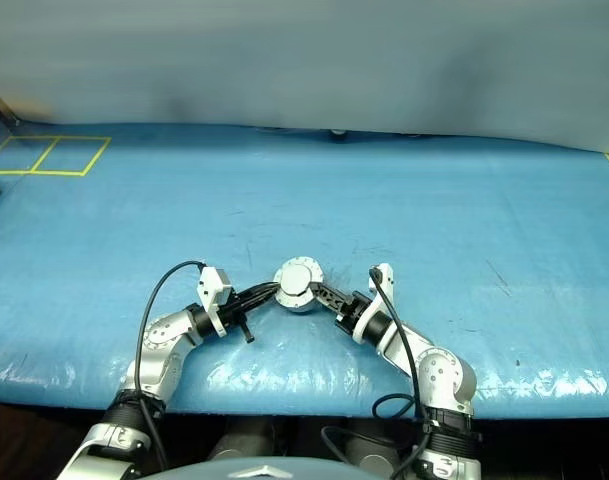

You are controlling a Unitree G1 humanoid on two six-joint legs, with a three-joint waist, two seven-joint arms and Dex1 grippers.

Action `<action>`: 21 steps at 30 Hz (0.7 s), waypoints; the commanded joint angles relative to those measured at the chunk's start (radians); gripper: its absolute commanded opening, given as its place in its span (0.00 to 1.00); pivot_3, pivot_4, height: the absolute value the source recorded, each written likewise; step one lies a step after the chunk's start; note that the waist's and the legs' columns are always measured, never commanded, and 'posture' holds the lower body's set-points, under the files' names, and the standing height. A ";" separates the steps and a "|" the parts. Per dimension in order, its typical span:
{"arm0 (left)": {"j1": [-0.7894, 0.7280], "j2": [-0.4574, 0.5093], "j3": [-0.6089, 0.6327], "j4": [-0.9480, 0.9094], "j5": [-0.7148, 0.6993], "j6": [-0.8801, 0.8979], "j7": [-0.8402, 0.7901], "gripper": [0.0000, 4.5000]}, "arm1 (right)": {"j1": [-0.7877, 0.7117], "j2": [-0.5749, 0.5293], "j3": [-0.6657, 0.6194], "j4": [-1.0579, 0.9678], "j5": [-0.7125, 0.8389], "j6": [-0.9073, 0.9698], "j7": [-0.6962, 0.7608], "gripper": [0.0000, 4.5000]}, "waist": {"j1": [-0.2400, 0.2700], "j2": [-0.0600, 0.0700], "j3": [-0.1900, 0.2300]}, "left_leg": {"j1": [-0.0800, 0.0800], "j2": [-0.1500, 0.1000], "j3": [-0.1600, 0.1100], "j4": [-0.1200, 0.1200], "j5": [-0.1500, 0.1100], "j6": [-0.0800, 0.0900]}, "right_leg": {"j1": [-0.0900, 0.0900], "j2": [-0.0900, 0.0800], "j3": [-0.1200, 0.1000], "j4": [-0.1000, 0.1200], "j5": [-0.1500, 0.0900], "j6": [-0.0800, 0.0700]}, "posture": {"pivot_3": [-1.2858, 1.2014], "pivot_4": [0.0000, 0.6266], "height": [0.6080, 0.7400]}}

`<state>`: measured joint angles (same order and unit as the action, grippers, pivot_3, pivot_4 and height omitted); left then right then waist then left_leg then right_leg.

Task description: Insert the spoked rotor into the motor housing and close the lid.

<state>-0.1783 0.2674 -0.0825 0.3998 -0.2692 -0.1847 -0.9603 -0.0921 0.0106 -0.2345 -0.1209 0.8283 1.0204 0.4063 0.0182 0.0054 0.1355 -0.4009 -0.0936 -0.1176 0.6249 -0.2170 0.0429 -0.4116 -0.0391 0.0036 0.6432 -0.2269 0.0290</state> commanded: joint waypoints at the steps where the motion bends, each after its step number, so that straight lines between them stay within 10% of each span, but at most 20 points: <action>1: 0.014 -0.003 -0.024 0.044 0.031 0.014 -0.001 0.00 | -0.005 0.001 -0.008 -0.010 0.047 0.001 0.002 0.37 | 0.000 0.000 0.000 | 0.000 0.000 0.000 0.000 0.000 0.000 | 0.000 0.000 0.000 0.000 0.000 0.000 | 0.52 0.24 1.00; 21: 0.056 -0.066 0.084 -0.128 -0.261 0.373 -0.030 0.04 | -0.024 0.080 -0.138 0.011 0.209 -0.062 -0.111 0.28 | -0.008 0.002 0.001 | -0.001 0.000 0.000 0.000 0.000 0.002 | -0.001 0.000 0.000 0.000 0.000 0.001 | 0.52 0.24 1.00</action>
<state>-0.1378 0.2067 0.0059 0.3073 -0.5071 0.1557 -0.9762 -0.0928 0.0757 -0.3198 -0.0788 0.9648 1.0021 0.3011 0.0103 0.0072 0.1367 -0.4033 -0.0939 -0.1172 0.6251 -0.2167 0.0451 -0.4122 -0.0392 0.0040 0.6431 -0.2266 0.0299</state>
